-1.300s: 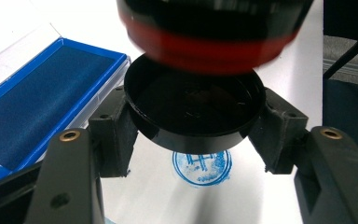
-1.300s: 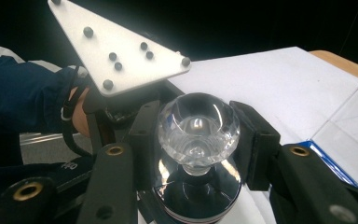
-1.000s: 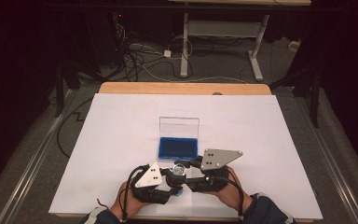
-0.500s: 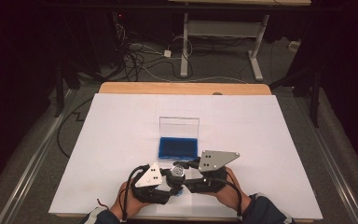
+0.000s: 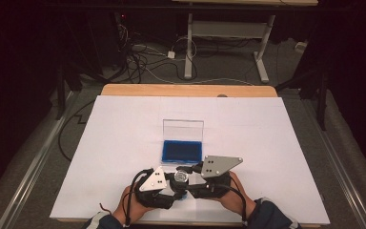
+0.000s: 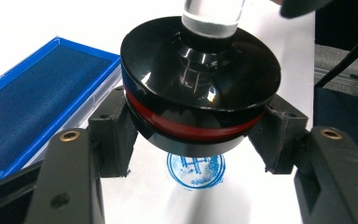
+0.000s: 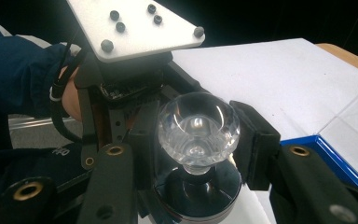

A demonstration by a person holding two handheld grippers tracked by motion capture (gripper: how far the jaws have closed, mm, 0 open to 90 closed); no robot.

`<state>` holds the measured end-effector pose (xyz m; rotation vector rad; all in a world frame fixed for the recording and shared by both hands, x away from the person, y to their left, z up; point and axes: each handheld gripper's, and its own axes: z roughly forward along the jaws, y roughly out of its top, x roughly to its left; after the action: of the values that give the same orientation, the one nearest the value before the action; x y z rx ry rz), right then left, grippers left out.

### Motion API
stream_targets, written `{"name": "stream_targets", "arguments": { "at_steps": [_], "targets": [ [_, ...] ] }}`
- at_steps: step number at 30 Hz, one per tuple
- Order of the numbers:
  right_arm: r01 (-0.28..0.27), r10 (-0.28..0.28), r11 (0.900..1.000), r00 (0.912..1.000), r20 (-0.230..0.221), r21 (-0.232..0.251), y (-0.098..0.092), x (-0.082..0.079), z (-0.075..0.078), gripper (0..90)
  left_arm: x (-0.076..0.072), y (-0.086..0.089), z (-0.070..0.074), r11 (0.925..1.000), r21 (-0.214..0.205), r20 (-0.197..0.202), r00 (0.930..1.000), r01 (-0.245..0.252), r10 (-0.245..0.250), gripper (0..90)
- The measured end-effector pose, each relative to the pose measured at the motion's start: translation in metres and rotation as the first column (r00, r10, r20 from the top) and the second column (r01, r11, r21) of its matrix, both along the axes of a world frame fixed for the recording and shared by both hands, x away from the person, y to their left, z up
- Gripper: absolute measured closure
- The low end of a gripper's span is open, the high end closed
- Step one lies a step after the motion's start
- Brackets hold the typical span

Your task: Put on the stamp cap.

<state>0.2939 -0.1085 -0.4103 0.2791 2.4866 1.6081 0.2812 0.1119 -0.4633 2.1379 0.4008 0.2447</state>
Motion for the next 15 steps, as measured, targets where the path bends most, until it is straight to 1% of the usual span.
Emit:
{"name": "stream_targets", "arguments": {
  "at_steps": [4,6,12,15],
  "targets": [
    [-0.002,0.002,0.9999,0.9999,0.014,-0.011,0.0011,-0.0007,-0.0010,57.0,-0.0002,-0.0007,-0.0006,0.9999,0.010,0.001,1.0000,-0.004,0.004,36.7],
    [-0.003,0.003,0.9999,0.9999,0.014,-0.010,0.0014,-0.0009,-0.0017,57.1,-0.0002,-0.0007,-0.0008,0.9999,0.012,-0.002,1.0000,-0.003,0.003,36.8],
    [-0.013,0.014,0.9995,0.9993,0.033,-0.028,0.0020,-0.0017,-0.0022,57.1,-0.0014,-0.0021,-0.0005,0.9993,0.036,0.016,0.9998,-0.009,0.009,36.8],
    [-0.017,0.018,0.9995,0.9993,0.033,-0.025,0.0017,-0.0014,-0.0026,57.1,-0.0019,-0.0022,0.0000,0.9990,0.043,0.025,0.9996,-0.012,0.011,36.9]
  ]
}}
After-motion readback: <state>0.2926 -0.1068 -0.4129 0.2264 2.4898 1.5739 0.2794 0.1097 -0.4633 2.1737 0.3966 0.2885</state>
